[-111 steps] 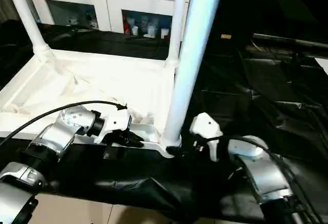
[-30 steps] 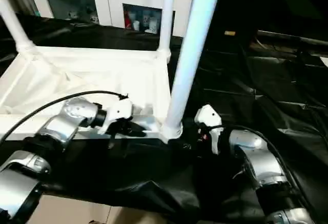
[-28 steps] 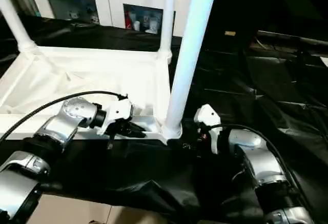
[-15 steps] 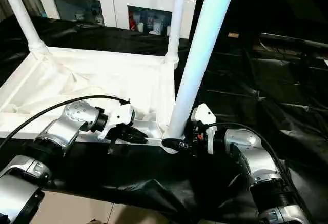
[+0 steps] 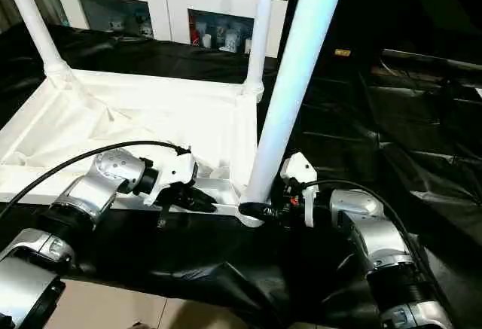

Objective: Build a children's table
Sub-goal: Rotate leg to tighten

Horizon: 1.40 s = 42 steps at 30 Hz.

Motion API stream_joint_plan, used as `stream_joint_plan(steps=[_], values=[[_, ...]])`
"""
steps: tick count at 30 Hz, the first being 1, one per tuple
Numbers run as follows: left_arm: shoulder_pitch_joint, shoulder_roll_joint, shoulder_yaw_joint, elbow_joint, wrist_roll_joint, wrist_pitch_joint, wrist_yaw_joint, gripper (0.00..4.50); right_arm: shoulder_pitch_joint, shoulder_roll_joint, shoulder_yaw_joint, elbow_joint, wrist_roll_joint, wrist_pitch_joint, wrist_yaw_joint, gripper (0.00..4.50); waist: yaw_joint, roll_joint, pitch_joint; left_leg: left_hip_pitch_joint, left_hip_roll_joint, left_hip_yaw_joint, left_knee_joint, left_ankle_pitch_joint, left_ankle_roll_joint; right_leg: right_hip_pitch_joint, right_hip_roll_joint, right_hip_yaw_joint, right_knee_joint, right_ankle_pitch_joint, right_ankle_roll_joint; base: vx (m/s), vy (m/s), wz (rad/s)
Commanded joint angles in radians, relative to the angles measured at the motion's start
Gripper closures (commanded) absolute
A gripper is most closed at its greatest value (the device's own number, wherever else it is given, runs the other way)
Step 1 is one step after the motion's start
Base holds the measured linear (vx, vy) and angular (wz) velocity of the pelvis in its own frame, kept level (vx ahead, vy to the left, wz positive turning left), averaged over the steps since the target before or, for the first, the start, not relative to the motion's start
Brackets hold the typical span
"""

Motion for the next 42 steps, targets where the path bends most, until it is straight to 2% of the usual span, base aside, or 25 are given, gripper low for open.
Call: stream_joint_plan(steps=[1, 3, 5, 6, 7, 9, 11, 13, 14, 19, 22, 23, 25, 27, 28, 29, 30, 31, 32, 33, 34, 35, 37, 39, 42], values=[[0.004, -0.027, 0.02, 0.019, -0.002, -0.002, 0.088, 4.5, 0.031, 0.038, 0.014, -0.001, 0.002, 0.025, -0.052, 1.86, -0.001, -0.002, -0.062, 0.006, 0.001, 0.012, -0.07, -0.242, 0.057, 0.053, -0.025, 0.021, -0.062, -0.208, -0.242, 0.0, 0.0, 0.0], [-0.01, -0.044, 0.017, 0.052, 0.032, 0.011, 0.176, 4.5, 0.028, 0.078, -0.015, 0.045, -0.024, 0.005, -0.164, 1.86, -0.005, -0.002, -0.057, 0.003, -0.001, 0.011, -0.074, -0.268, 0.045, 0.051, -0.025, 0.02, -0.067, -0.271, -0.222, 0.0, 0.0, 0.0], [-0.025, -0.064, 0.021, 0.087, 0.052, 0.034, 0.256, 4.5, 0.022, 0.119, -0.043, 0.086, -0.042, -0.01, -0.27, 1.86, -0.009, 0.0, -0.054, 0.01, -0.001, 0.009, -0.076, -0.313, 0.018, 0.042, -0.028, 0.019, -0.078, -0.378, -0.189, 0.0, 0.0, 0.0], [-0.043, -0.093, 0.029, 0.126, 0.062, 0.047, 0.336, 4.5, 0.014, 0.169, -0.075, 0.128, -0.055, -0.031, -0.388, 1.87, -0.013, 0.0, -0.051, 0.011, -0.004, 0.008, -0.076, -0.342, 0.003, 0.035, -0.028, 0.019, -0.084, -0.445, -0.167, 0.0, 0.0, 0.0], [-0.049, -0.104, 0.033, 0.139, 0.064, 0.05, 0.364, 4.5, 0.011, 0.189, -0.088, 0.143, -0.059, -0.039, -0.434, 1.87, -0.013, -0.002, -0.05, 0.019, -0.008, 0.006, -0.074, -0.371, -0.007, 0.03, -0.028, 0.017, -0.093, -0.511, -0.142, 0.0, 0.0, 0.0], [-0.07, -0.135, 0.033, 0.173, 0.077, 0.066, 0.437, 4.5, -0.004, 0.242, -0.12, 0.181, -0.077, -0.058, -0.574, 1.87, -0.016, -0.002, -0.05, 0.012, -0.01, 0.0, -0.08, -0.371, -0.013, 0.034, -0.029, 0.014, -0.098, -0.552, -0.109, -0.026, 0.001, -0.03], [-0.096, -0.161, 0.03, 0.208, 0.095, 0.092, 0.515, 4.5, -0.022, 0.287, -0.15, 0.212, -0.097, -0.062, -0.712, 1.87, -0.021, -0.001, -0.052, 0.014, -0.011, -0.004, -0.081, -0.389, -0.013, 0.033, -0.027, 0.01, -0.104, -0.573, -0.091, 0.0, 0.0, 0.0], [-0.119, -0.185, 0.037, 0.238, 0.098, 0.111, 0.58, 4.5, -0.041, 0.331, -0.168, 0.228, -0.114, -0.062, -0.814, 1.87, -0.032, 0.004, -0.052, 0.015, -0.012, -0.008, -0.084, -0.41, -0.015, 0.032, -0.025, 0.004, -0.109, -0.577, -0.088, 0.0, 0.0, 0.0], [-0.126, -0.192, 0.037, 0.247, 0.099, 0.112, 0.589, 4.5, -0.049, 0.35, -0.171, 0.228, -0.114, -0.061, -0.835, 1.87, -0.035, 0.003, -0.054, 0.015, -0.013, -0.008, -0.083, -0.413, -0.012, 0.031, -0.024, 0.003, -0.111, -0.574, -0.088, 0.0, 0.0, 0.0], [-0.133, -0.187, 0.022, 0.254, 0.12, 0.079, 0.555, 4.5, -0.055, 0.369, -0.14, 0.203, -0.12, -0.095, -0.768, 1.87, -0.035, 0.003, -0.057, 0.012, -0.011, -0.007, -0.085, -0.418, 0.013, 0.033, -0.025, 0.008, -0.11, -0.499, -0.115, 0.0, 0.0, 0.0], [-0.132, -0.169, 0.012, 0.259, 0.122, 0.035, 0.501, 4.5, -0.041, 0.351, -0.129, 0.152, -0.079, -0.112, -0.661, 1.87, -0.031, 0.001, -0.058, 0.007, -0.009, -0.002, -0.085, -0.391, 0.027, 0.038, -0.025, 0.012, -0.103, -0.433, -0.143, 0.0, 0.0, 0.0], [-0.132, -0.164, 0.011, 0.258, 0.121, 0.036, 0.488, 4.5, -0.036, 0.341, -0.125, 0.131, -0.06, -0.105, -0.625, 1.31, -0.028, -0.002, -0.059, 0.007, -0.009, 0.001, -0.083, -0.375, 0.036, 0.04, -0.026, 0.014, -0.101, -0.418, -0.148, 0.0, 0.0, 0.0], [-0.127, -0.148, 0.003, 0.246, 0.12, 0.031, 0.445, 4.5, -0.027, 0.3, -0.113, 0.091, -0.046, -0.101, -0.558, 1.17, -0.024, -0.004, -0.059, 0.009, -0.008, 0.005, -0.081, -0.353, 0.046, 0.039, -0.025, 0.017, -0.099, -0.397, -0.159, 0.0, 0.0, 0.0], [-0.121, -0.131, -0.007, 0.237, 0.114, 0.028, 0.391, 4.5, -0.018, 0.246, -0.097, 0.052, -0.037, -0.078, -0.485, 0.96, -0.023, -0.003, -0.062, 0.001, -0.006, 0.003, -0.082, -0.305, 0.053, 0.048, -0.027, 0.018, -0.09, -0.349, -0.171, 0.0, 0.0, 0.0], [-0.117, -0.12, -0.013, 0.229, 0.113, 0.02, 0.359, 4.5, -0.015, 0.22, -0.092, 0.035, -0.033, -0.064, -0.449, 0.81, -0.022, -0.006, -0.061, -0.001, -0.006, 0.003, -0.083, -0.29, 0.055, 0.051, -0.026, 0.017, -0.089, -0.337, -0.172, 0.0, 0.0, 0.0], [-0.108, -0.102, -0.022, 0.211, 0.11, 0.018, 0.302, 4.5, -0.005, 0.164, -0.074, 0.0, -0.02, -0.027, -0.368, 0.74, -0.022, -0.004, -0.062, -0.001, -0.005, 0.005, -0.08, -0.279, 0.061, 0.049, -0.027, 0.018, -0.087, -0.32, -0.18, 0.0, 0.0, 0.0], [-0.102, -0.091, -0.026, 0.2, 0.107, 0.022, 0.271, 4.5, 0.003, 0.13, -0.06, -0.022, -0.013, -0.003, -0.316, 0.7, -0.02, -0.005, -0.063, -0.003, -0.004, 0.004, -0.079, -0.255, 0.066, 0.056, -0.026, 0.018, -0.082, -0.286, -0.189, 0.0, 0.0, 0.0], [-0.102, -0.091, -0.026, 0.2, 0.107, 0.022, 0.271, 4.5, 0.003, 0.13, -0.06, -0.022, -0.013, -0.003, -0.316, 0.63, -0.021, -0.005, -0.064, -0.006, -0.004, 0.005, -0.078, -0.232, 0.074, 0.058, -0.027, 0.018, -0.076, -0.247, -0.198, 0.0, 0.0, 0.0], [-0.095, -0.079, -0.033, 0.185, 0.1, 0.019, 0.227, 4.5, 0.013, 0.089, -0.041, -0.044, -0.012, 0.009, -0.258, 0.5, -0.022, -0.006, -0.063, -0.008, -0.004, 0.005, -0.079, -0.231, 0.076, 0.058, -0.027, 0.016, -0.077, -0.25, -0.201, 0.0, 0.0, 0.0], [-0.083, -0.051, -0.048, 0.154, 0.093, 0.019, 0.148, 4.5, 0.037, 0.009, -0.012, -0.088, -0.007, 0.028, -0.148, 0.5, -0.022, -0.008, -0.066, -0.007, -0.003, 0.005, -0.075, -0.215, 0.079, 0.06, -0.029, 0.017, -0.074, -0.237, -0.206, 0.0, 0.0, 0.0], [-0.078, -0.041, -0.054, 0.142, 0.091, 0.015, 0.119, 4.5, 0.045, -0.02, -0.001, -0.103, -0.005, 0.036, -0.107, 0.5, -0.016, -0.007, -0.069, -0.003, 0.0, 0.005, -0.071, -0.18, 0.091, 0.064, -0.028, 0.018, -0.067, -0.175, -0.224, 0.061, -0.001, 0.0], [-0.076, -0.033, -0.057, 0.133, 0.086, 0.014, 0.091, 4.5, 0.05, -0.043, 0.006, -0.112, -0.005, 0.044, -0.075, 0.5, -0.016, -0.005, -0.067, -0.001, 0.001, 0.008, -0.07, -0.172, 0.1, 0.061, -0.025, 0.019, -0.063, -0.143, -0.238, 0.061, -0.001, 0.0], [-0.071, -0.026, -0.058, 0.118, 0.078, 0.011, 0.069, 4.5, 0.052, -0.054, 0.013, -0.112, -0.008, 0.047, -0.06, 0.5, -0.019, 0.0, -0.071, -0.003, 0.0, 0.008, -0.067, -0.146, 0.115, 0.063, -0.027, 0.017, -0.055, -0.066, -0.275, 0.027, 0.003, -0.01], [-0.063, -0.014, -0.06, 0.089, 0.067, 0.023, 0.026, 4.5, 0.055, -0.063, 0.026, -0.112, -0.022, 0.041, -0.042, 0.5, -0.019, -0.002, -0.072, 0.002, 0.002, 0.009, -0.067, -0.149, 0.11, 0.064, -0.027, 0.018, -0.051, -0.046, -0.294, 0.0, 0.0, 0.0], [-0.056, -0.011, -0.054, 0.07, 0.06, 0.032, 0.009, 4.5, 0.05, -0.059, 0.033, -0.106, -0.033, 0.038, -0.05, 0.5, -0.02, -0.002, -0.07, 0.004, 0.002, 0.011, -0.067, -0.168, 0.105, 0.063, -0.025, 0.018, -0.053, -0.061, -0.298, 0.0, 0.0, 0.0]])
